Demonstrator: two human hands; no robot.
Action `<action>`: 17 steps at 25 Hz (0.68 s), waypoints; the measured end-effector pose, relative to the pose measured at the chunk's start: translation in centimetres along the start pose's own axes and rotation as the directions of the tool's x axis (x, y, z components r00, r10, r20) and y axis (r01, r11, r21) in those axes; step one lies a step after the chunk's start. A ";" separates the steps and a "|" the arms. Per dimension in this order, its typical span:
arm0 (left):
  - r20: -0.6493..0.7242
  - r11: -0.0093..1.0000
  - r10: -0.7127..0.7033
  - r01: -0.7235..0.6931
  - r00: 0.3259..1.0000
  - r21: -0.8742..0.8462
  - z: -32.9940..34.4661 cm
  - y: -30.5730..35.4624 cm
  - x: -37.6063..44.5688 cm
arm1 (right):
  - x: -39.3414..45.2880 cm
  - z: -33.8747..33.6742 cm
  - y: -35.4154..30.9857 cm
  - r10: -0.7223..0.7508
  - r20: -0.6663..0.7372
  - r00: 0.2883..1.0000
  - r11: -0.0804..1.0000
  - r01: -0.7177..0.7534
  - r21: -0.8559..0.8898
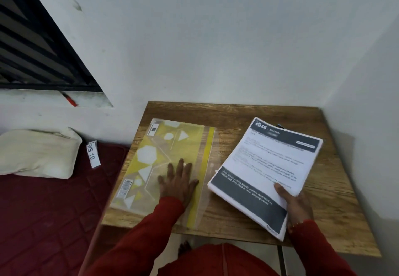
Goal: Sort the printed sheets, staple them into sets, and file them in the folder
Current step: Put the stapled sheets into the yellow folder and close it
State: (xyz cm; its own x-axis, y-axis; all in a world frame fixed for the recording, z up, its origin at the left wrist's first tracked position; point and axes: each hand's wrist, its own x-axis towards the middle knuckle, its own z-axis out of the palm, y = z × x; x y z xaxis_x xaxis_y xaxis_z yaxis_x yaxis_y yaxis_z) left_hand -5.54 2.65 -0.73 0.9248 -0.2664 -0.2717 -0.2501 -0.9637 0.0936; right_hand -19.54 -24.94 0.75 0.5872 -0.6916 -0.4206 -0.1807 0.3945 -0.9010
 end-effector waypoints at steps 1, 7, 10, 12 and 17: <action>0.017 0.998 0.005 -0.004 1.000 -0.058 -0.4 0.4 0.5 | -0.1 0.3 0.0 -0.008 0.020 1.000 0.999 0.009 -0.044; 0.099 0.994 0.105 -0.103 0.990 -0.028 0.2 1.1 -1.8 | 0.1 -0.2 0.8 -0.008 -0.005 1.000 0.998 0.008 -0.070; 0.140 0.994 0.109 -0.109 0.984 -0.005 1.9 0.7 -2.8 | 0.4 -1.4 1.5 0.026 -0.068 0.997 0.999 -0.029 -0.044; 0.144 0.991 0.127 -0.131 0.981 0.015 1.9 1.0 -2.4 | 0.4 -1.7 1.4 0.048 -0.088 0.995 0.998 -0.051 -0.042; -0.069 0.977 0.133 -0.143 0.989 -0.155 -1.0 0.1 -1.5 | 0.2 -1.7 0.9 0.065 -0.084 0.994 0.995 -0.059 0.076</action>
State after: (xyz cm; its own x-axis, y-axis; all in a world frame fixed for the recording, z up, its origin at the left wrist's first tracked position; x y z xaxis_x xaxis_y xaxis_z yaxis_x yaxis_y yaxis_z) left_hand -6.70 2.98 0.69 0.9007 -0.3906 -0.1899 -0.3319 -0.9011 0.2791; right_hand -20.93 -25.72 -0.28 0.5055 -0.7131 -0.4858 -0.1539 0.4794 -0.8640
